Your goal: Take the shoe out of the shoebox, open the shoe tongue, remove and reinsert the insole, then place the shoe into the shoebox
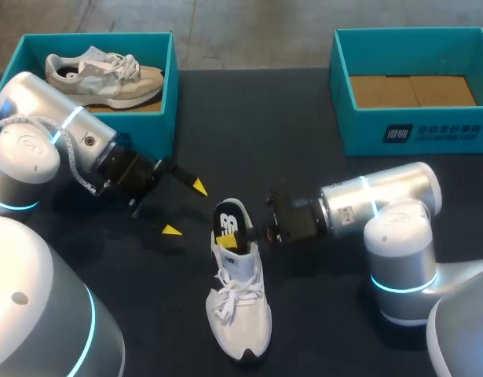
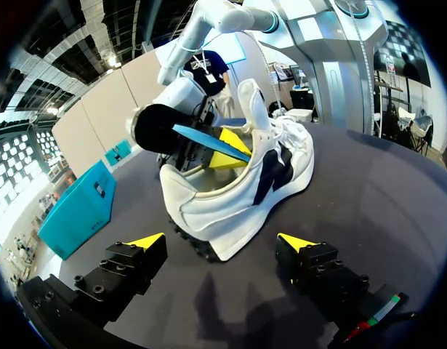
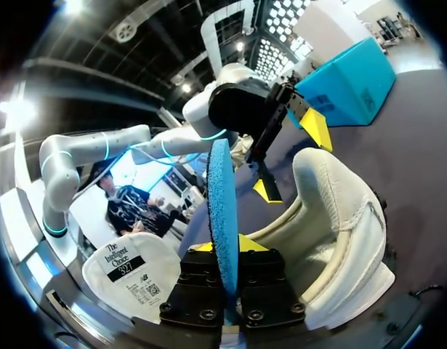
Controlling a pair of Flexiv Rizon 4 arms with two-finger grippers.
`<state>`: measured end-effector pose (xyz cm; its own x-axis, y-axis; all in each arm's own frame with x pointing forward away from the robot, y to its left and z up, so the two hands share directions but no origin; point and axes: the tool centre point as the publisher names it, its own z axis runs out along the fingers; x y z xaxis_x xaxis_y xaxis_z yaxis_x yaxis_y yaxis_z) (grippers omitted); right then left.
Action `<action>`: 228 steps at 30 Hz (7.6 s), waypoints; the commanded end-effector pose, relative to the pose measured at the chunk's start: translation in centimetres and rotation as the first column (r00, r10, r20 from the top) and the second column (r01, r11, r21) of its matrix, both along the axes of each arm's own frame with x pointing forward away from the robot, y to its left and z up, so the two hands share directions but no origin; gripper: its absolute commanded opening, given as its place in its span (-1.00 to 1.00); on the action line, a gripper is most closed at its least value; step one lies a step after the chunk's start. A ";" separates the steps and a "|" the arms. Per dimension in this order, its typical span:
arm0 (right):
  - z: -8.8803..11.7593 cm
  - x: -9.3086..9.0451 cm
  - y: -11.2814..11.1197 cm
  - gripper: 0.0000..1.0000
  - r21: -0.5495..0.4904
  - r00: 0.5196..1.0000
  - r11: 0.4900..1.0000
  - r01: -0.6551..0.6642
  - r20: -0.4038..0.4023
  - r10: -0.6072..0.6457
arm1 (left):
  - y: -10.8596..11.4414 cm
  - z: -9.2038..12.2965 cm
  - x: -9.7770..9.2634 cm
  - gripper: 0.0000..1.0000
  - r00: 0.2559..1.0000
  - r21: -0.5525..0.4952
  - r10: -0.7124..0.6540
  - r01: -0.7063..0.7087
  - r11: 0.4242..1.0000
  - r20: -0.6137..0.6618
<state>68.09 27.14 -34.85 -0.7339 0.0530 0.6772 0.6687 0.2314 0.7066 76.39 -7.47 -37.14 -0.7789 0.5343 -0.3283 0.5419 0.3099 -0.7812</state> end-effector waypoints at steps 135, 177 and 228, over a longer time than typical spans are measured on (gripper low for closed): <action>8.4 -1.5 -4.6 -0.03 -0.272 0.966 0.928 0.255 0.122 -0.229 | 0.0 0.0 0.0 1.00 1.000 0.001 -0.001 0.001 1.000 0.000; 12.9 -3.4 -4.3 -1.00 -0.773 0.830 0.423 0.473 0.230 -0.508 | 0.0 0.0 0.0 1.00 1.000 0.001 -0.001 0.001 1.000 0.000; 5.0 0.4 -0.3 -1.00 -0.842 0.773 0.286 0.457 0.217 -0.596 | 10.6 4.3 2.4 1.00 0.979 0.354 0.206 -0.192 0.916 -0.002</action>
